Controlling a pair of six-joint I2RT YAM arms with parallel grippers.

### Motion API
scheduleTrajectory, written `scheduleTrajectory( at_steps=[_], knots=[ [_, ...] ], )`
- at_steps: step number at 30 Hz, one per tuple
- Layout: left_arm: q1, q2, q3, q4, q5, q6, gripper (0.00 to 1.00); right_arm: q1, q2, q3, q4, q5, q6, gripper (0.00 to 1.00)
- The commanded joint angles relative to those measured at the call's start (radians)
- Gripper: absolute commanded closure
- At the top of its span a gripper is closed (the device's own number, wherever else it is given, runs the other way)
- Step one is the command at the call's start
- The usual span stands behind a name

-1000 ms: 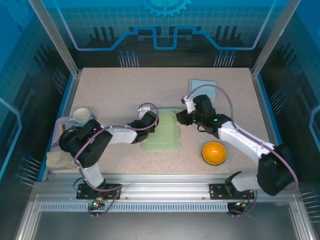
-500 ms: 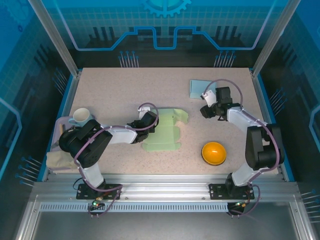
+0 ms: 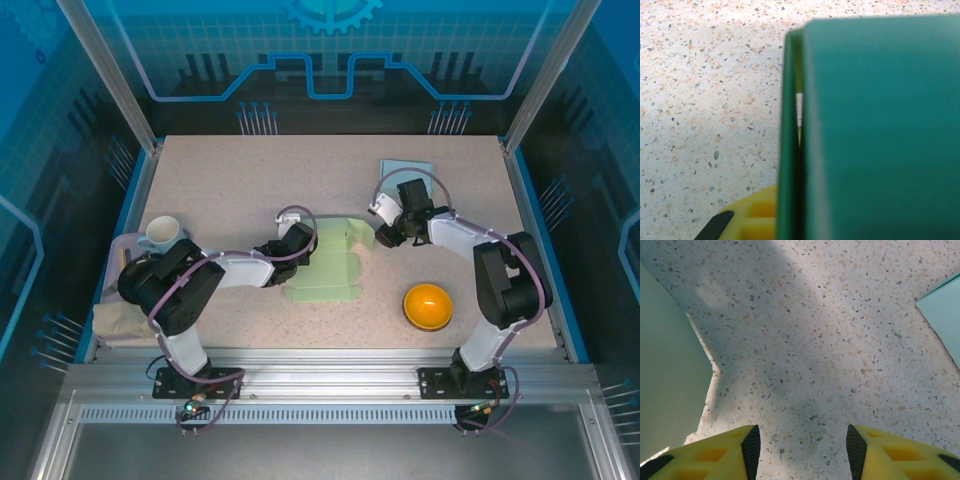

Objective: Fold the paper box

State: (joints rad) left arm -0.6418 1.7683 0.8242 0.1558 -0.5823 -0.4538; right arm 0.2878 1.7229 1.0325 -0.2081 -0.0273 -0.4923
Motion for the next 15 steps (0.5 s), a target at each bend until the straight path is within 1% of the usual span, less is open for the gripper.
scheduleTrajectory(
  at_steps=[1,5,15],
  knots=[
    [-0.004,0.006,0.006,-0.009,-0.004,-0.008,0.94,0.024,-0.007,0.012,-0.017,-0.025,-0.042,0.49],
    [-0.005,0.013,0.018,-0.018,-0.002,-0.008,0.94,0.043,-0.018,0.006,-0.027,-0.059,-0.051,0.50],
    [-0.004,0.018,0.023,-0.023,-0.003,-0.011,0.94,0.055,-0.062,-0.017,-0.017,-0.146,-0.045,0.50]
  ],
)
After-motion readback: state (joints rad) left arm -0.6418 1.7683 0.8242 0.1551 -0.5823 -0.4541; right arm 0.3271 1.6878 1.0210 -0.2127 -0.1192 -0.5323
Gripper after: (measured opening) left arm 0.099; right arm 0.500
